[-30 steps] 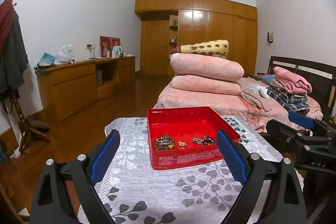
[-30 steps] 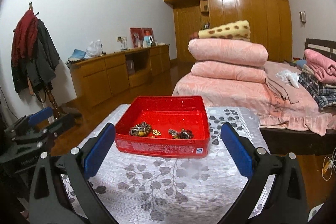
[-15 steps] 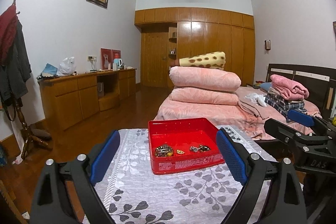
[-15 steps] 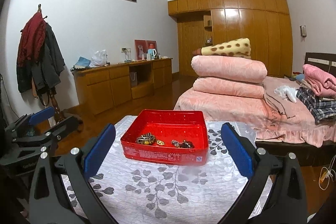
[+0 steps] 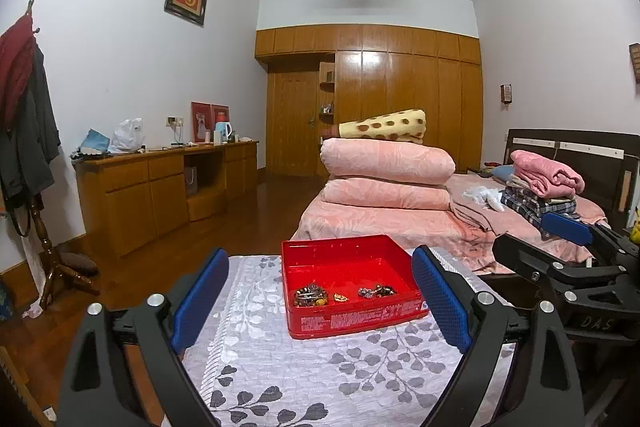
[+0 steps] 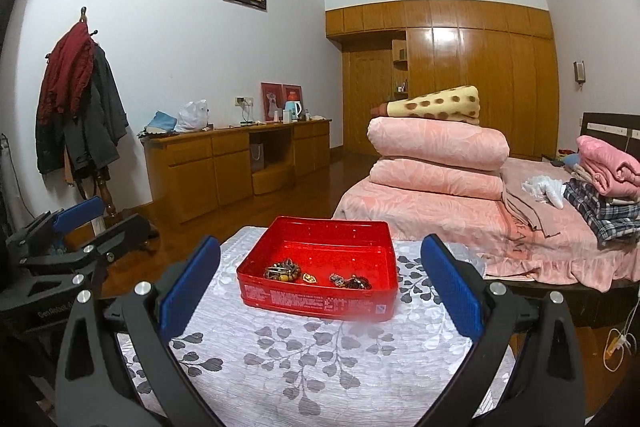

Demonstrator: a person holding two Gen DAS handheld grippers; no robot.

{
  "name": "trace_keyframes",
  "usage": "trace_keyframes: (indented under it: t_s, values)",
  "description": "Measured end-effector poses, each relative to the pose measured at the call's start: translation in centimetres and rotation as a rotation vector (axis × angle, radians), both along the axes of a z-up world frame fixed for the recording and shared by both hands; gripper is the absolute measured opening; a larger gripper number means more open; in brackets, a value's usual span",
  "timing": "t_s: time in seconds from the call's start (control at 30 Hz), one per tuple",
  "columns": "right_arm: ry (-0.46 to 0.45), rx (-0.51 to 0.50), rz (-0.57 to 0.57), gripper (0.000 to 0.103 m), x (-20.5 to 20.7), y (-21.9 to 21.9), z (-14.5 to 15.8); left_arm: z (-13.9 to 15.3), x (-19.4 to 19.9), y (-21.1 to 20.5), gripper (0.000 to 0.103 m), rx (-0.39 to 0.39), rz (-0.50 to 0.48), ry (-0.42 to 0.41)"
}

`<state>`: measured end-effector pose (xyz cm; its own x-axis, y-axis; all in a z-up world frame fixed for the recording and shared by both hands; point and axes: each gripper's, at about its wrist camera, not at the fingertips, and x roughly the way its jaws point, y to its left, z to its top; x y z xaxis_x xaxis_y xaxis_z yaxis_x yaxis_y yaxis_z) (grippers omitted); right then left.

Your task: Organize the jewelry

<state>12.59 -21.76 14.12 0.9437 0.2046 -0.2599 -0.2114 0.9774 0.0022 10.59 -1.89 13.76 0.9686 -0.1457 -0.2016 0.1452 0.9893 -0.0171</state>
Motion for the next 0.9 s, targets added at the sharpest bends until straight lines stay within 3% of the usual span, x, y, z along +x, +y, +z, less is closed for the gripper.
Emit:
trace_keyframes:
  t_s: [0.9]
  values:
    - [-0.01,0.005,0.003,0.097,-0.52,-0.11,0.24,0.03,-0.35,-0.11,0.091,0.0,-0.001,-0.004]
